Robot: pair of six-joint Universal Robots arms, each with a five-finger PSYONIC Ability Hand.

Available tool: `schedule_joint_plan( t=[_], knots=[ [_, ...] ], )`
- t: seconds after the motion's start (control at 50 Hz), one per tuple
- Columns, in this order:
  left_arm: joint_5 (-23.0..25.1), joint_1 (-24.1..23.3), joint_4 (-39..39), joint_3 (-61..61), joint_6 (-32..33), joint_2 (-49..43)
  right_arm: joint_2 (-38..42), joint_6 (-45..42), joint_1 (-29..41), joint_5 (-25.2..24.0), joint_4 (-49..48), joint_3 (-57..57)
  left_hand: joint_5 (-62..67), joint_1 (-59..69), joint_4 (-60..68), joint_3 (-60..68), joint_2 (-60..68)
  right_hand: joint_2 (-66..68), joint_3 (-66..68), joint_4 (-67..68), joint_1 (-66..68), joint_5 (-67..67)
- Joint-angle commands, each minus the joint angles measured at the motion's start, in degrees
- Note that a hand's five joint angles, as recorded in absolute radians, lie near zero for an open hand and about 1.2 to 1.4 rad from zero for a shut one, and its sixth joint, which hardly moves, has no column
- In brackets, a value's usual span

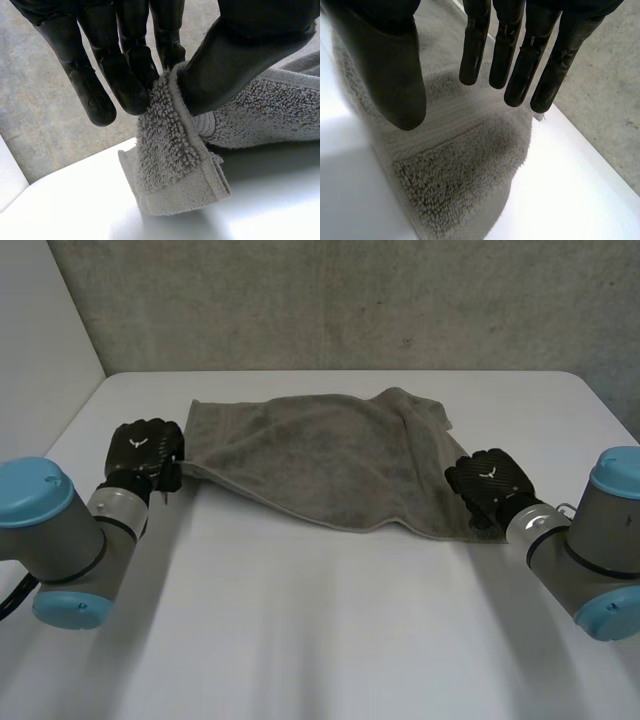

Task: Fold the towel.

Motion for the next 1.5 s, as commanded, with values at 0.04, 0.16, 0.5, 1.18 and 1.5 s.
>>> schedule_joint_plan(
  t=[0.04, 0.16, 0.5, 1.18, 1.5],
  knots=[
    [0.01, 0.35, -0.02, 0.24, 0.00, -0.31, -0.09, -0.26, -0.75, -0.51, 5.13, -1.30, 4.49, 4.55, 2.42, 3.51, 3.77, -10.11, -9.29, -8.91, -9.14, -7.69],
    [0.01, 0.44, -0.02, 0.24, 0.00, -0.31, -0.36, -0.26, -1.72, -1.04, 13.21, -4.46, 4.49, 4.55, 2.42, 3.51, 3.77, -10.96, -10.14, -9.76, -9.99, -8.54],
    [0.09, 0.35, 0.06, -0.11, 0.00, -0.40, 4.12, 0.00, -5.15, -5.52, 15.43, -7.28, 4.49, 4.55, 2.42, 3.51, 3.77, -8.43, -7.62, -7.24, -7.46, -6.01],
    [0.09, 0.35, 0.06, -0.37, 0.00, -0.49, 6.50, 0.27, -6.11, -5.70, 13.85, -9.65, 4.49, 4.55, 2.42, 3.51, 3.77, 7.38, 8.19, 8.57, 8.35, 9.80],
    [0.09, 0.35, 0.06, -0.37, 0.00, -0.40, 3.95, 0.09, -6.11, -5.87, 15.61, -9.74, 4.49, 4.55, 2.42, 3.51, 3.77, 4.69, 5.50, 5.88, 5.66, 7.11]
  ],
)
